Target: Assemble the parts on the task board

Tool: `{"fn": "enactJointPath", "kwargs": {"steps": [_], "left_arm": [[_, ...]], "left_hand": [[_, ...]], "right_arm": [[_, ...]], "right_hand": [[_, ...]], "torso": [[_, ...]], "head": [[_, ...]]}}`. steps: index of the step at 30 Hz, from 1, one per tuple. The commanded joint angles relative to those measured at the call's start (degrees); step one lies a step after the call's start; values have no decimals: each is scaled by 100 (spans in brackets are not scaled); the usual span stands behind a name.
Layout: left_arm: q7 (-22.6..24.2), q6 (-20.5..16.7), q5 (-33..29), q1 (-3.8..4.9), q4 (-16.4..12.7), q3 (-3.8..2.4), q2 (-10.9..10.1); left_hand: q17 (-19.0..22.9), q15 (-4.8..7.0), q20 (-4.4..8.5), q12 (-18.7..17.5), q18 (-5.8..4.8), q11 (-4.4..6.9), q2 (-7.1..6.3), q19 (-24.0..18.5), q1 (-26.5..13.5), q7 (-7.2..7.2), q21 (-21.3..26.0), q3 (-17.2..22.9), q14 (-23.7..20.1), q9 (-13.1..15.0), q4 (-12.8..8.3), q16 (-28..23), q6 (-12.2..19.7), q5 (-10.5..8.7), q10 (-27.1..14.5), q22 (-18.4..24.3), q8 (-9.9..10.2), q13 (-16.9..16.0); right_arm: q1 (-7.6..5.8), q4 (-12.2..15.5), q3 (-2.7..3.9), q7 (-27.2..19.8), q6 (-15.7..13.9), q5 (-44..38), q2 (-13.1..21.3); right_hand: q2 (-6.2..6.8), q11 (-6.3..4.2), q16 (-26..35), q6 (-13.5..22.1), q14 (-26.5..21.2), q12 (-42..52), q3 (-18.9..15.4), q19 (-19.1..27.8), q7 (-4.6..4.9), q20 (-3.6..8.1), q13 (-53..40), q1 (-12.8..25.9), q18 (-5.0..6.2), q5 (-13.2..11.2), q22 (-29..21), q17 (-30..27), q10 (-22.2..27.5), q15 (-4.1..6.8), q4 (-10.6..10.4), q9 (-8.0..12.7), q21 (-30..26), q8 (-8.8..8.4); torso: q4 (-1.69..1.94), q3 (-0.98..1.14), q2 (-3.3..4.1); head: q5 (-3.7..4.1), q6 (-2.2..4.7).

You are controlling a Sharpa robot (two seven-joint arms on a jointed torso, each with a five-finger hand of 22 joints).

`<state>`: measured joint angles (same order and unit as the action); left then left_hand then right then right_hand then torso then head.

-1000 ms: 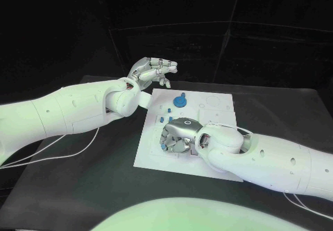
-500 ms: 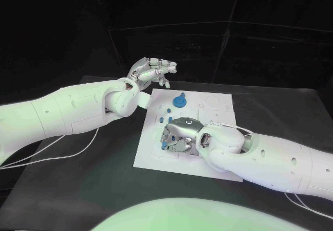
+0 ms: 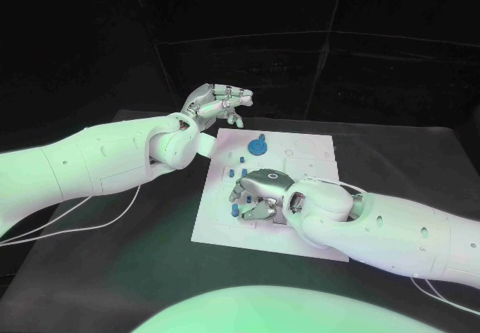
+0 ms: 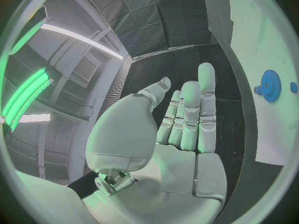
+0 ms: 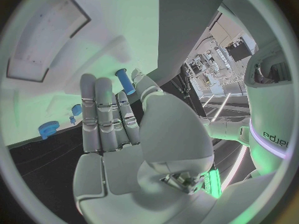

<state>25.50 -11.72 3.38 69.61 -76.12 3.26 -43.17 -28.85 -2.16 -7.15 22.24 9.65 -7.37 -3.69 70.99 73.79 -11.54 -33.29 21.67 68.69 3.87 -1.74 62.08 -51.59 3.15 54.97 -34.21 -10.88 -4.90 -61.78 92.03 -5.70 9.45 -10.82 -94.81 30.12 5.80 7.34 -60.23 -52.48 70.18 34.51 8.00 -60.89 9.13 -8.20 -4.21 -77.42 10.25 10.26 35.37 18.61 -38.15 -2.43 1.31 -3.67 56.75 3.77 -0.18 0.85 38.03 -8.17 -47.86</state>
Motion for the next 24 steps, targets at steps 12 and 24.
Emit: {"fn": "enactJointPath", "kwargs": {"steps": [12,24], "left_arm": [[4,70,-10,8,6,-1,-31],[6,76,-10,-7,-19,25,-99]], "left_hand": [[8,-2,-45,24,75,-1,40,-4,34,-17,38,-41,-25,9,2,23,49,23,-62,7,-12,-6],[3,-3,-46,34,75,-1,44,-4,33,-15,39,-44,-25,10,3,28,52,23,-70,8,-19,-7]], "right_arm": [[-186,624,277,-496,-1379,1435,915],[-551,1195,362,46,-1151,3199,2364]], "right_hand": [[-126,-122,125,-391,-230,288,-76,143,17,61,73,-173,39,214,-111,-327,-751,99,-27,-37,-216,83],[-48,-658,-1705,-966,1509,2147,-62,-1776,-326,520,-2230,432,-478,665,2713,3393,-3717,568,-556,-66,1810,358]], "torso": [[-25,0,-22],[-172,-12,-109]], "head": [[131,114],[471,217]]}}
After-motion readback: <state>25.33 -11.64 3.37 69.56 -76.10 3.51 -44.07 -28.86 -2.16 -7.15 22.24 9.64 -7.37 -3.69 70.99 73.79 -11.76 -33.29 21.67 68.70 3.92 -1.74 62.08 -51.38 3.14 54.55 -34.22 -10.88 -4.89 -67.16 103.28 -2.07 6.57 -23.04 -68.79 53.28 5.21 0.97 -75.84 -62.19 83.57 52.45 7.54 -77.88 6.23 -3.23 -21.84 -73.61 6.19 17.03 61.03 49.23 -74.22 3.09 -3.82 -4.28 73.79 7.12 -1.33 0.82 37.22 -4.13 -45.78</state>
